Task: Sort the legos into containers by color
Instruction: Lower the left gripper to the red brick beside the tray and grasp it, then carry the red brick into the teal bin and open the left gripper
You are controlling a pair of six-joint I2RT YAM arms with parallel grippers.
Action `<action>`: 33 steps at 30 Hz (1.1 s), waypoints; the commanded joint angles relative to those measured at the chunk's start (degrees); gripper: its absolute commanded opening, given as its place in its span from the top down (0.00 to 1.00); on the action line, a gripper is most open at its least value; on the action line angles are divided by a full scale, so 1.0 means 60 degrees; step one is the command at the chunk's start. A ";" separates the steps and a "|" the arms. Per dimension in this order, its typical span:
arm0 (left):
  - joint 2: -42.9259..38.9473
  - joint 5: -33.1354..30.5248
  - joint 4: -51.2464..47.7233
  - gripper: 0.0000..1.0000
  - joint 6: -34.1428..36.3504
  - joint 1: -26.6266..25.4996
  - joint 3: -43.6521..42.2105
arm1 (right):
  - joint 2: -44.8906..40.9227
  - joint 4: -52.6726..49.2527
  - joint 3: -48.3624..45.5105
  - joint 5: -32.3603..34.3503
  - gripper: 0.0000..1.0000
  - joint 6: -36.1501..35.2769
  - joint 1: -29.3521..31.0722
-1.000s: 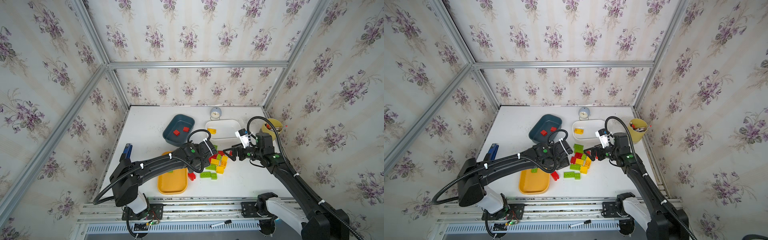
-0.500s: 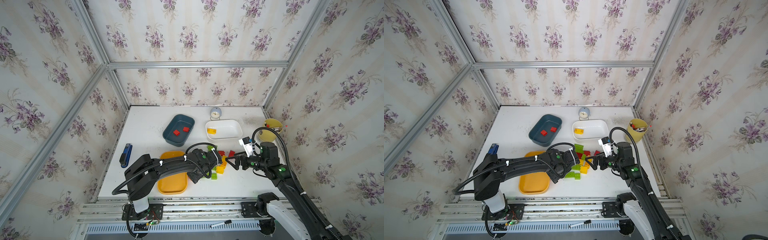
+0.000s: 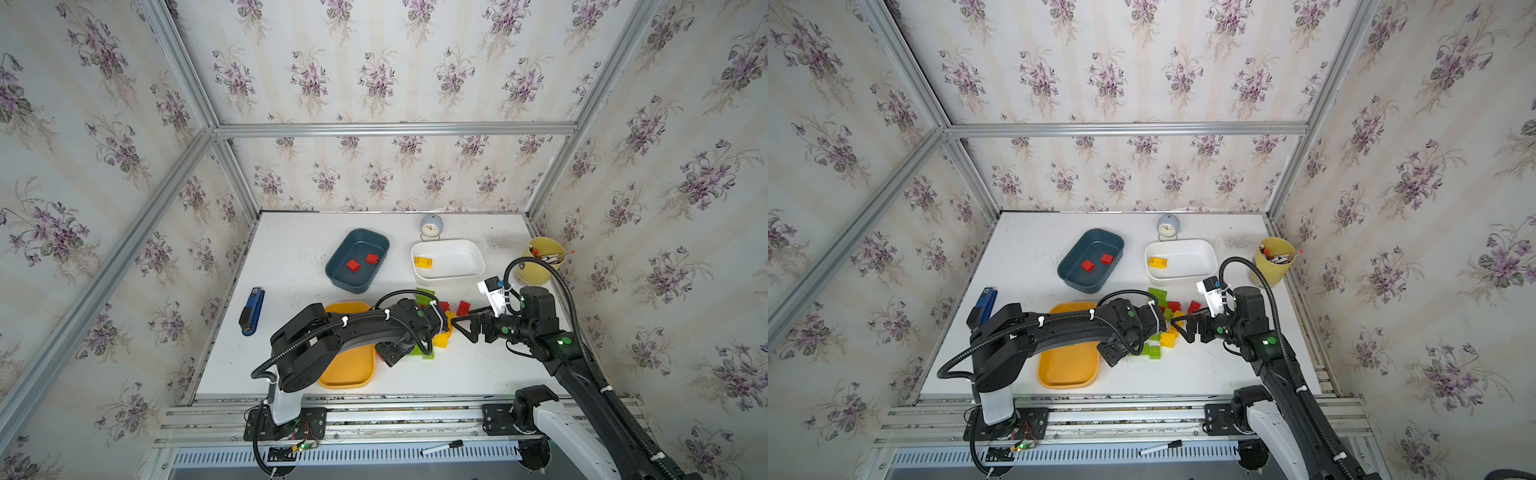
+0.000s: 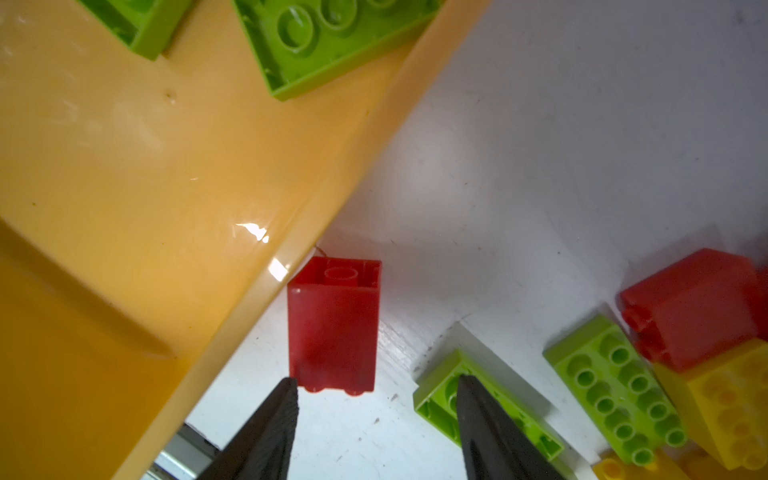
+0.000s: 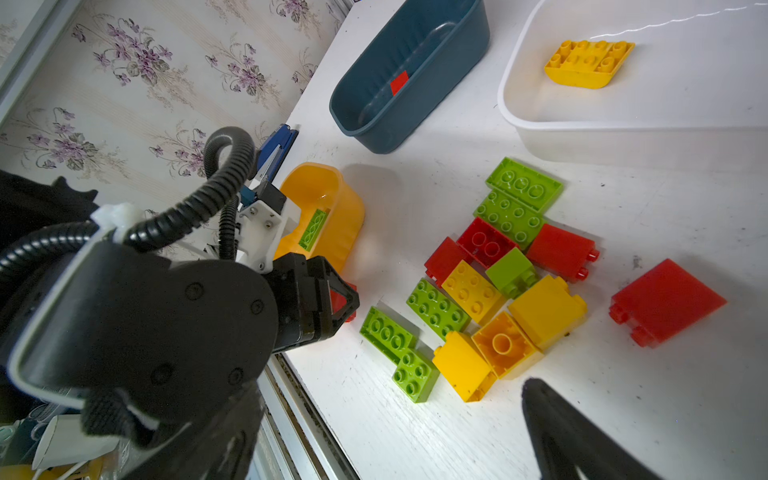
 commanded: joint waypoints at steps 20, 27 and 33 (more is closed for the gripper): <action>0.0602 -0.0685 0.0253 0.56 0.0460 -0.0017 -0.0331 | 0.0104 -0.0229 0.0110 -0.0006 0.00 -0.0300 0.0010; 0.0511 -0.0795 0.0451 0.68 0.0845 0.0012 -0.0326 | 0.0076 -0.0333 0.0110 0.0048 0.00 -0.0359 0.0010; -0.0047 -0.1224 0.0260 0.70 0.1384 0.0024 0.0092 | 0.0076 -0.0339 0.0198 0.0046 0.00 -0.0318 0.0015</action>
